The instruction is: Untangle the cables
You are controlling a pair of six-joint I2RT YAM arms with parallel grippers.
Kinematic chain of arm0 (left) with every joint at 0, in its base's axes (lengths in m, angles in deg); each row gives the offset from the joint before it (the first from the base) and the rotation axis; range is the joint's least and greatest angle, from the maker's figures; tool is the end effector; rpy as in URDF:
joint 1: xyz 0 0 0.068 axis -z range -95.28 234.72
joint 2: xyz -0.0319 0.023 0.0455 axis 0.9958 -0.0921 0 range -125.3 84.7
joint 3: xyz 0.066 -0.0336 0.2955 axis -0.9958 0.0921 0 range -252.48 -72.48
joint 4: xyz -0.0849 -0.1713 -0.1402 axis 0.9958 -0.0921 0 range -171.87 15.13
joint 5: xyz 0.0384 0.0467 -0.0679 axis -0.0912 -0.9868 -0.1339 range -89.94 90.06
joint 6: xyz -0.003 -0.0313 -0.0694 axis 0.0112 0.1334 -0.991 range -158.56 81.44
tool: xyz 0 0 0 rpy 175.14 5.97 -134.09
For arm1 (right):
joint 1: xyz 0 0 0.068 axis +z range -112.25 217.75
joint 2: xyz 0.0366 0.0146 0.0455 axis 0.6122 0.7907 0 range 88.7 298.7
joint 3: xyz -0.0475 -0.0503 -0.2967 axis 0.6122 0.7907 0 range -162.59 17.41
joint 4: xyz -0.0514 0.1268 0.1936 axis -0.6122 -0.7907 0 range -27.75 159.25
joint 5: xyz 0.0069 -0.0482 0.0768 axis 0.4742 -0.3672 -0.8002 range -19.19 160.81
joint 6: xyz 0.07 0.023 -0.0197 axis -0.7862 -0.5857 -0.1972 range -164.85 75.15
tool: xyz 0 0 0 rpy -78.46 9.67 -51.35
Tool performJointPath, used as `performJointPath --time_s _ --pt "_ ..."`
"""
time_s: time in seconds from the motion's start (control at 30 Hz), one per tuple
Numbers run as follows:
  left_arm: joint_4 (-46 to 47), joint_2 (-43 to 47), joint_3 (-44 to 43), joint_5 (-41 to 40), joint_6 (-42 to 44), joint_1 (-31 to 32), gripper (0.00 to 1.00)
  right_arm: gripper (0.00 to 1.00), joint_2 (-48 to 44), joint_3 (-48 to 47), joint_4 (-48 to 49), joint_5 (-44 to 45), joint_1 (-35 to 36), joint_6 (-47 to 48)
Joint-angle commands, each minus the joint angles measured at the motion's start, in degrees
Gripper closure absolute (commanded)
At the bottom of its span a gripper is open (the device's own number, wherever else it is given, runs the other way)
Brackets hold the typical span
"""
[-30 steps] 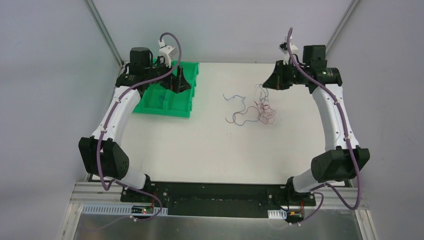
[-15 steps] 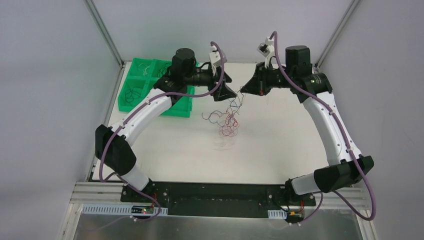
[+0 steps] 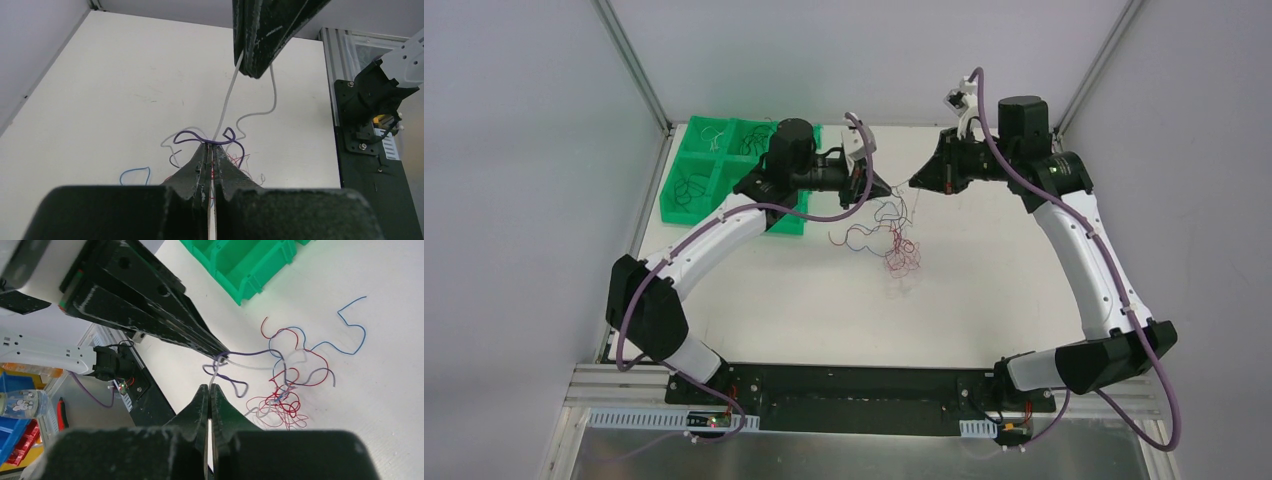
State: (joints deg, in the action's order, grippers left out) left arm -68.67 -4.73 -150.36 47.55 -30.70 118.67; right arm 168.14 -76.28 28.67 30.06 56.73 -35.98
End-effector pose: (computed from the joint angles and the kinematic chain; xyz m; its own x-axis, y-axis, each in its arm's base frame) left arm 0.2725 -0.2409 0.4144 0.0583 0.0721 -0.9957 0.9875 0.1421 0.0681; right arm 0.2446 0.1288 0.4626 -0.2913 -0.2236 -0.9301 -0.8546 0.4977 0.1480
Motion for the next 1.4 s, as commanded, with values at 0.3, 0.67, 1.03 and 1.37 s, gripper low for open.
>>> performJointPath --time_s 0.3,0.67,1.03,1.37 --pt "-9.66 5.21 3.67 -2.31 5.39 -3.68 0.30 1.00 -2.84 -3.17 7.80 -2.83 -5.26 -4.76" --pt "1.14 -1.71 -12.20 -4.76 -10.41 -0.51 0.01 1.00 -0.15 -8.31 16.64 -5.23 -4.02 -14.13" --pt "7.43 -6.59 -17.21 -3.20 -15.90 2.60 0.23 1.00 0.42 -7.54 21.21 -1.78 -0.80 -18.40" --pt "6.55 -2.89 -15.38 -4.31 -17.24 2.70 0.09 1.00 1.42 -6.17 27.50 2.62 -0.18 -23.36"
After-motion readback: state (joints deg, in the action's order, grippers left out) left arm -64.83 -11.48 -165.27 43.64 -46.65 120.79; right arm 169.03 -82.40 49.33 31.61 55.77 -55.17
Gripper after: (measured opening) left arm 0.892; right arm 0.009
